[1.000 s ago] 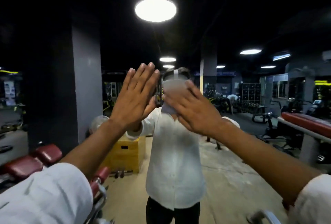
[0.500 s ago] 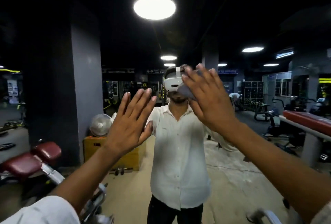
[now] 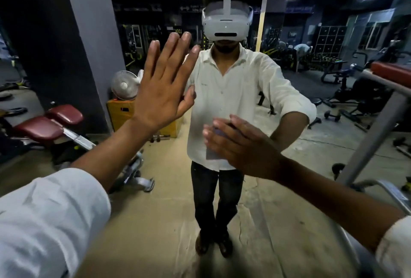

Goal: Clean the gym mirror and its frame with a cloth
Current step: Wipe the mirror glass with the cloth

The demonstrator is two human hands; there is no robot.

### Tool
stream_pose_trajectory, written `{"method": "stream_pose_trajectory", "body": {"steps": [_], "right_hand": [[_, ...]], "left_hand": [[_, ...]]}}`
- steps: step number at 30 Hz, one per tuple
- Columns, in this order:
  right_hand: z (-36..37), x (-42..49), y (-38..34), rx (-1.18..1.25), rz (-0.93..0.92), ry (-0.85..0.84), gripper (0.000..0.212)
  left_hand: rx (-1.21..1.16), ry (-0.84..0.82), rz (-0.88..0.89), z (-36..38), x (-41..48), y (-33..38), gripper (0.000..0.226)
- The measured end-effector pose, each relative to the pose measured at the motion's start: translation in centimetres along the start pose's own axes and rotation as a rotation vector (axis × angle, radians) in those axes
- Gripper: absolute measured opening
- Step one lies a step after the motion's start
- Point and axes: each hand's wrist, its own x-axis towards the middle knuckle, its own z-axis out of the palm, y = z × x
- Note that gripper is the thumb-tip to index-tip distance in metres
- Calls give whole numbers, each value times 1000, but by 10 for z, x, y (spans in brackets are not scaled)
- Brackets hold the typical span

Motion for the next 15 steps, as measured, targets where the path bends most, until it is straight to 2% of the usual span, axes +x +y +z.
{"method": "stream_pose_trajectory", "body": {"steps": [2, 4, 7, 9, 10, 13, 15], "right_hand": [[-4, 8, 9, -16, 146, 60, 48], [-3, 9, -6, 3, 207, 89, 46], [6, 1, -39, 51, 69, 3, 49], [4, 0, -31, 49, -13, -49, 52], [0, 4, -21, 40, 29, -30, 52], [-15, 14, 11, 31, 317, 39, 50], [-22, 18, 13, 41, 328, 5, 54]], "left_hand": [[-11, 8, 3, 0, 0, 0, 72], [-24, 11, 9, -1, 1, 0, 73], [-44, 14, 21, -3, 1, 0, 74], [-50, 7, 28, -4, 0, 0, 74], [-56, 8, 28, -4, 0, 0, 75], [-76, 18, 31, -7, 0, 1, 75], [-86, 25, 37, -9, 0, 1, 75]]}}
